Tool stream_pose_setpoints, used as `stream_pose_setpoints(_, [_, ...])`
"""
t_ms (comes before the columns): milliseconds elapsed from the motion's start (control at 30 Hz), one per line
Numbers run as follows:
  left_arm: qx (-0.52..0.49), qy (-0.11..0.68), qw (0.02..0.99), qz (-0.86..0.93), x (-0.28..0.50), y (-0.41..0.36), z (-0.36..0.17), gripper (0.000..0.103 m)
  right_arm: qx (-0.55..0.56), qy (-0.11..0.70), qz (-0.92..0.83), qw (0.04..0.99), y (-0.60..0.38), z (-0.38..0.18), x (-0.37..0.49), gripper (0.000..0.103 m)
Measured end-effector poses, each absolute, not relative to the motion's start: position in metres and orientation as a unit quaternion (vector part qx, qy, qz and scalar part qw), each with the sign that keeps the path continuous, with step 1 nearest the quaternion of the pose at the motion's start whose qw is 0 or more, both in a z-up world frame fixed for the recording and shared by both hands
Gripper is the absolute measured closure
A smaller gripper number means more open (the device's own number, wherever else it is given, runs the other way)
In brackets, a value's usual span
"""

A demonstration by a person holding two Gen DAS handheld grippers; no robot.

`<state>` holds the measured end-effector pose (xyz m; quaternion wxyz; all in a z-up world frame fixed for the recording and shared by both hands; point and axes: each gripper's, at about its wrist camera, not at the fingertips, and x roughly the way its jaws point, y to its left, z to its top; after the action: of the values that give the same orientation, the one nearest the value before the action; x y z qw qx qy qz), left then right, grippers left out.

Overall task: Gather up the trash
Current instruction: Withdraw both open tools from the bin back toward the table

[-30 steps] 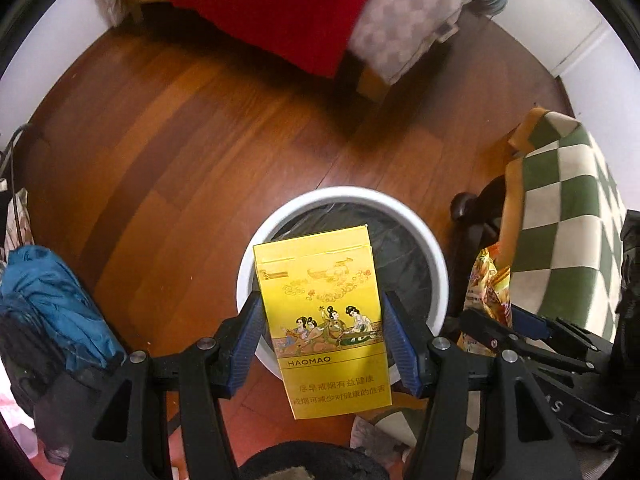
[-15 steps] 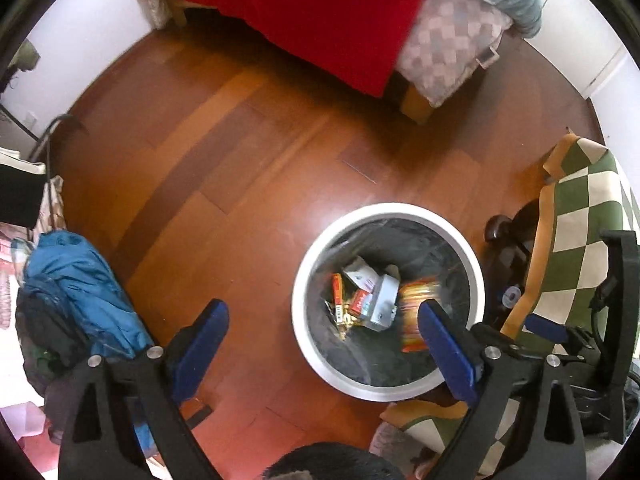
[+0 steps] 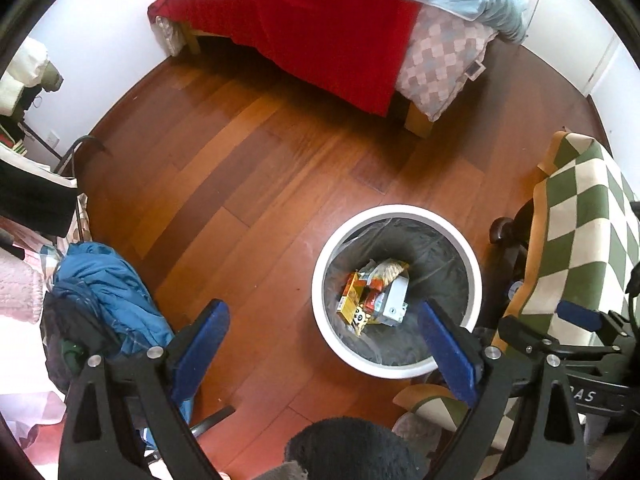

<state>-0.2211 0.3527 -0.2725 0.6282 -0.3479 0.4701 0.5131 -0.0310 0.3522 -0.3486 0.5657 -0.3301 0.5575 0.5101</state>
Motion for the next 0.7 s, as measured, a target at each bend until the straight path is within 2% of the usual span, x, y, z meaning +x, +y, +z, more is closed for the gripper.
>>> stream_pose_setpoints(367, [-0.33, 0.447, 0.656, 0.51, -0.214, 0.313, -0.23, 0.007, -0.293, 0.524, 0.538, 0.592, 0.304, -0.274, -0.025, 0.0])
stream_pose_setpoints(700, [-0.302, 0.406, 0.696, 0.51, -0.207, 0.271, -0.166, 0.007, -0.234, 0.496, 0.574, 0.608, 0.247, -0.195, -0.011, 0.0])
